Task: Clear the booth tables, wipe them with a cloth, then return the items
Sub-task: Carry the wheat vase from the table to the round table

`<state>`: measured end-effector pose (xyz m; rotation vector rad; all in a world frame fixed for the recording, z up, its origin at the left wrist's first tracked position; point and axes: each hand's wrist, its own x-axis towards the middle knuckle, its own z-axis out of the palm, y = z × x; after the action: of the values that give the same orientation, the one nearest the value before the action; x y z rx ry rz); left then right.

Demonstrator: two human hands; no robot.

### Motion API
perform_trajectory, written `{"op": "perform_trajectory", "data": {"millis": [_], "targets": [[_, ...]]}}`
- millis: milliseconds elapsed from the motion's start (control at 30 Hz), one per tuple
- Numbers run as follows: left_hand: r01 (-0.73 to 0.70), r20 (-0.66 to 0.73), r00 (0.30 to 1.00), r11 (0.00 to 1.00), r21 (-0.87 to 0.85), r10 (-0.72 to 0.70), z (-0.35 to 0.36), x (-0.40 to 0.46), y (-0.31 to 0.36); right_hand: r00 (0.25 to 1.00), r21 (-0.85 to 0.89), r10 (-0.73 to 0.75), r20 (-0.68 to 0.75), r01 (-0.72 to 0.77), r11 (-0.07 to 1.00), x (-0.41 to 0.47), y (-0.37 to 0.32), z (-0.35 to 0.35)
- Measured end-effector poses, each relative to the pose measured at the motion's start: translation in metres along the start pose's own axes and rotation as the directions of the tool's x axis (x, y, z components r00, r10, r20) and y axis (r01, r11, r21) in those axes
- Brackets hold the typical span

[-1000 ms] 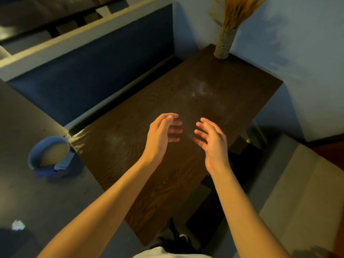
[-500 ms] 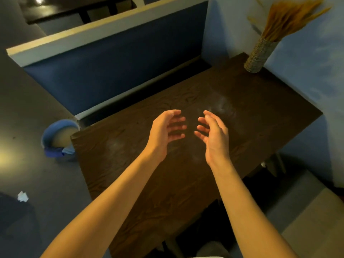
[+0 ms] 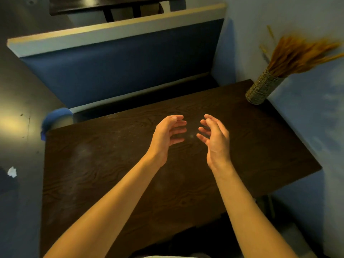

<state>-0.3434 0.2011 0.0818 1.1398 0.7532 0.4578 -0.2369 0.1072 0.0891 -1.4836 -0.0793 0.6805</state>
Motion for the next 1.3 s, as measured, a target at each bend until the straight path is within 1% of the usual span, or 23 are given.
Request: {"op": "perform_trajectory", "data": {"millis": [133,300,433,567,767,867,1067,1133,1233,1300], "targets": [[-0.003,0.03,1.0,1.0,0.006,0.003,0.016,0.014,-0.001,1.0,0.005,-0.011,-0.013,0.011,1.0,0.015,-0.007,-0.008],[-0.021,0.096,0.995,0.998,0.057,0.015,0.033,0.034,-0.004,0.998,0.014,-0.024,-0.057,0.025,1.0,0.025,-0.01,-0.016],[-0.001,0.131,0.991,0.997,0.071,-0.009,0.057,0.051,-0.009,0.996,0.012,-0.002,-0.094,0.003,1.0,0.037,-0.012,-0.037],[0.03,0.171,0.984,0.996,0.089,-0.044,0.096,0.079,-0.017,0.989,0.01,0.012,-0.145,-0.01,1.0,0.066,-0.019,-0.07],[0.11,0.199,0.971,0.988,0.106,-0.129,0.175,0.151,-0.046,0.981,0.02,0.038,-0.19,-0.035,0.999,0.147,-0.027,-0.129],[0.142,0.169,0.973,0.984,0.108,-0.159,0.223,0.197,-0.067,0.982,-0.005,0.042,-0.182,-0.044,0.999,0.207,-0.034,-0.164],[0.194,0.063,0.978,0.979,0.068,-0.198,0.307,0.285,-0.108,0.99,-0.137,0.008,-0.14,-0.027,0.99,0.33,-0.044,-0.227],[0.199,0.032,0.979,0.979,0.045,-0.201,0.326,0.306,-0.114,0.992,-0.186,0.019,-0.125,-0.042,0.982,0.366,-0.042,-0.239],[0.181,0.011,0.983,0.983,0.035,-0.181,0.348,0.334,-0.12,0.994,-0.285,-0.006,-0.113,-0.027,0.958,0.404,-0.04,-0.251],[0.165,0.008,0.986,0.986,0.031,-0.165,0.358,0.349,-0.122,0.995,-0.304,-0.013,-0.1,-0.018,0.952,0.421,-0.039,-0.257]]}}
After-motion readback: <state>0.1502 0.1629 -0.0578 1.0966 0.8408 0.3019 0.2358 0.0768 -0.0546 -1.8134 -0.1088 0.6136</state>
